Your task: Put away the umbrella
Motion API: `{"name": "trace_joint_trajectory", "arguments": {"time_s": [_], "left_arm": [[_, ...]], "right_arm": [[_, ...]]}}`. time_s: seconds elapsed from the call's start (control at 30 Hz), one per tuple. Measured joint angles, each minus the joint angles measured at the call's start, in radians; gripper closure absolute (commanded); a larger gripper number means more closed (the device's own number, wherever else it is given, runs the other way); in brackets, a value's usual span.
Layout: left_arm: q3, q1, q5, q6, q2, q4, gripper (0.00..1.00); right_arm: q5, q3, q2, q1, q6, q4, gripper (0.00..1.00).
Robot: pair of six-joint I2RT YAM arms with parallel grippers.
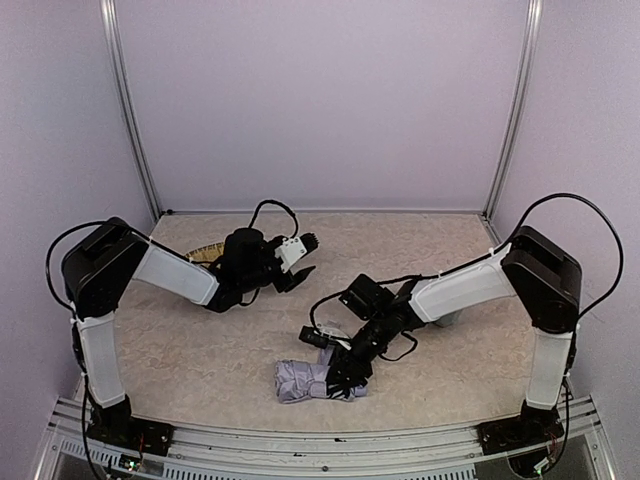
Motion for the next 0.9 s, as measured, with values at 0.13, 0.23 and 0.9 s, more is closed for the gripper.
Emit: {"name": "trace_joint_trajectory", "arguments": {"time_s": [0.13, 0.23, 0.9], "left_arm": [[-0.094, 0.006, -0.101, -0.068, -0.121, 0.017, 0.39], [-0.214, -0.005, -0.130, -0.119, -0.319, -0.015, 0.41], [-0.496, -0.470, -0.090, -0.077, -0.495, -0.359, 0.07]], "right_arm": [[-0.031, 0.000, 0.006, -0.011, 0.015, -0.010, 1.00], [-0.050, -0.002, 0.009, -0.021, 0.023, -0.014, 1.00], [-0.211, 0.078, 0.102, -0.094, -0.005, -0.146, 1.00]]}}
